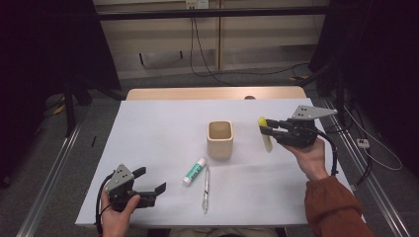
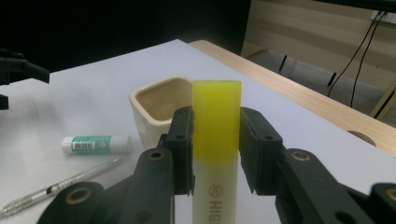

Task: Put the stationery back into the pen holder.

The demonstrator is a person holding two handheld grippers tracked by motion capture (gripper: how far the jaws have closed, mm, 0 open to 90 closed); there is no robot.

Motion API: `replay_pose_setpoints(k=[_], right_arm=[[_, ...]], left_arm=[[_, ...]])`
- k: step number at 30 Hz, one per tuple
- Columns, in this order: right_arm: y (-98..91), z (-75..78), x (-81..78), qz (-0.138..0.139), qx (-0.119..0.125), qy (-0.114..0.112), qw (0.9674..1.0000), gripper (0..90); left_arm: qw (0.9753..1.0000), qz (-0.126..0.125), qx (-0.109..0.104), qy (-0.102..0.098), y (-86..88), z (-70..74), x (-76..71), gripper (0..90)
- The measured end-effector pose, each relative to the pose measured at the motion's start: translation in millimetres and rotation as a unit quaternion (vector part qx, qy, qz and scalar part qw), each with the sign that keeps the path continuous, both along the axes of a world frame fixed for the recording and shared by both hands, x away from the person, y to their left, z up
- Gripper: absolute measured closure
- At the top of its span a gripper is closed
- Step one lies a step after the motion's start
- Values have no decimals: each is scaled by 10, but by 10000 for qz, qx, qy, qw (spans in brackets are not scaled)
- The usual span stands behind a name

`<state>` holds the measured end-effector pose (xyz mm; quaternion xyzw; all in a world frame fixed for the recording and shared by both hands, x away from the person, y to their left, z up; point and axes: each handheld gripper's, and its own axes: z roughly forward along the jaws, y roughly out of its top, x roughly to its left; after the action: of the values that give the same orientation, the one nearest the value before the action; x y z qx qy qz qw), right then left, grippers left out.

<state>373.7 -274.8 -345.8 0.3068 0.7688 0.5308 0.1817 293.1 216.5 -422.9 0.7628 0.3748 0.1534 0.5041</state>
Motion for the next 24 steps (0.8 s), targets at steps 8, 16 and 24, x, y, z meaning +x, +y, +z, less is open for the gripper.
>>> replay_pose_setpoints(k=[8, 16, 24], right_arm=[[137, 83, 60, 81, 107, -97, 9999, 675], [276, 139, 151, 193, 202, -246, 9993, 675], [406, 207, 232, 216, 368, -347, 9985, 675]], left_arm=[[10000, 0, 13, -5, 5, 0, 2, 75], [10000, -1, 23, -13, 9, 2, 1, 74], [10000, -1, 22, -10, 9, 1, 2, 74]])
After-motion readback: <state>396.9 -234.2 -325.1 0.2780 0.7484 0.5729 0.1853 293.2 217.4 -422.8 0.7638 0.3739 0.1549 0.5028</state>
